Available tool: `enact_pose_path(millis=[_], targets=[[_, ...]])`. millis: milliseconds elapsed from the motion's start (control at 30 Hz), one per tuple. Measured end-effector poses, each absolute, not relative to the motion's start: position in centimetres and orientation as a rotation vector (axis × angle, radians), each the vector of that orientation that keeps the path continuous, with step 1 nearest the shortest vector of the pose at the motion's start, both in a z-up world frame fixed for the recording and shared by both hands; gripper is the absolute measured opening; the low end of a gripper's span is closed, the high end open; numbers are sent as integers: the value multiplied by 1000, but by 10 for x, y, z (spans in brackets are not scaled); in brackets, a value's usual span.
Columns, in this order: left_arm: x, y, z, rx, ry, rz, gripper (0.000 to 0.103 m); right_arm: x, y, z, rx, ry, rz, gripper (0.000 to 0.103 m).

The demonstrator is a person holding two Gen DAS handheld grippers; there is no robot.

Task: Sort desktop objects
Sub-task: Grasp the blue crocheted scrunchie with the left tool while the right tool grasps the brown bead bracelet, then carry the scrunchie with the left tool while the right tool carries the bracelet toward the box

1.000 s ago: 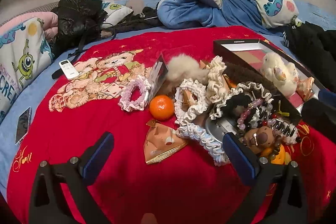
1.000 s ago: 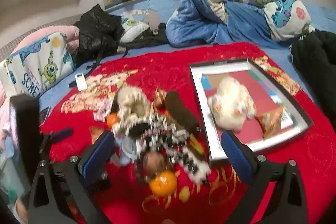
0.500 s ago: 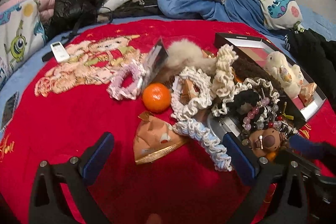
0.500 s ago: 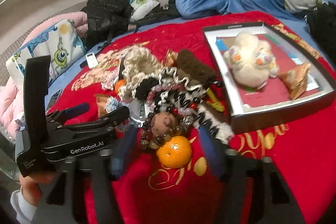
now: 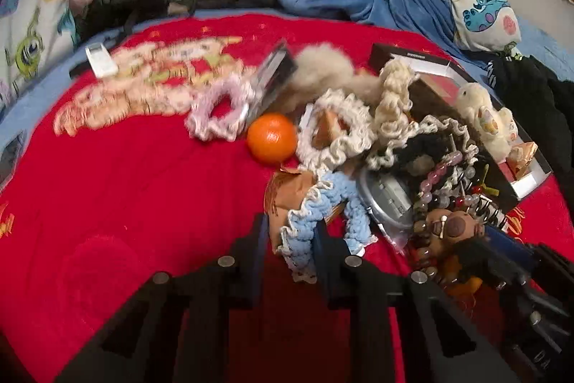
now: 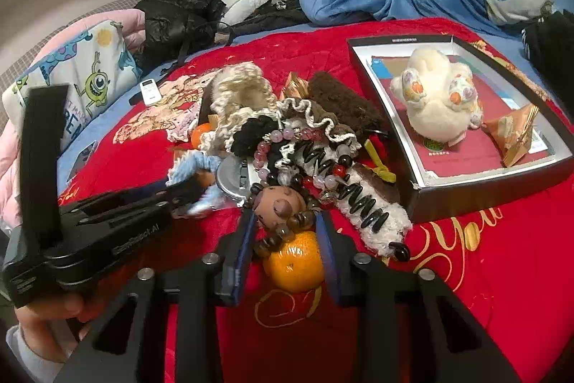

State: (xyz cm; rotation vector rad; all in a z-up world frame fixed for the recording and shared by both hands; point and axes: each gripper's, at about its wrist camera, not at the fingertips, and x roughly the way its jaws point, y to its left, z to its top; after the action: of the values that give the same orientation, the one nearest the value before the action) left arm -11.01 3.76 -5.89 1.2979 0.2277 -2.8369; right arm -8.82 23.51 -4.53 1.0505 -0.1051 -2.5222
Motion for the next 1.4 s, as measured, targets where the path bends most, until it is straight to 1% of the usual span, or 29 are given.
enact_pose_path(millis=[33, 67, 133, 200, 300, 367, 467, 633, 800, 1133, 1300, 1400], targets=[[-110, 36, -58, 1299, 248, -2838, 24, -87, 235, -44, 1048, -107, -2519, 23], [-110, 35, -57, 1298, 258, -2842, 23, -87, 235, -44, 1045, -111, -2517, 21], [-108, 36, -54, 1284, 248, -2849, 18, -87, 236, -44, 1058, -115, -2509, 20], [-106, 38, -53, 1285, 239, -2852, 16, -88, 238, -44, 1065, -126, -2503, 19], [-99, 38, -51, 1272, 215, -2858, 15, -86, 241, -42, 1065, -143, -2494, 13], [-94, 37, -47, 1255, 196, -2863, 15, -84, 241, -39, 1056, -146, -2491, 12], [-89, 33, -41, 1220, 184, -2869, 14, -80, 242, -34, 1025, -146, -2505, 11], [-82, 24, -31, 1162, 204, -2891, 14, -78, 250, -23, 988, -201, -2521, 10], [-75, 23, -17, 1054, 214, -2941, 14, -78, 252, -16, 969, -218, -2522, 10], [-73, 27, -16, 1070, 244, -2970, 14, -69, 255, 1, 891, -223, -2529, 10], [-65, 40, -10, 1029, 172, -3026, 14, -67, 260, 7, 867, -230, -2537, 10], [-63, 44, -9, 1048, 203, -3062, 14, -65, 263, 9, 864, -209, -2541, 10]])
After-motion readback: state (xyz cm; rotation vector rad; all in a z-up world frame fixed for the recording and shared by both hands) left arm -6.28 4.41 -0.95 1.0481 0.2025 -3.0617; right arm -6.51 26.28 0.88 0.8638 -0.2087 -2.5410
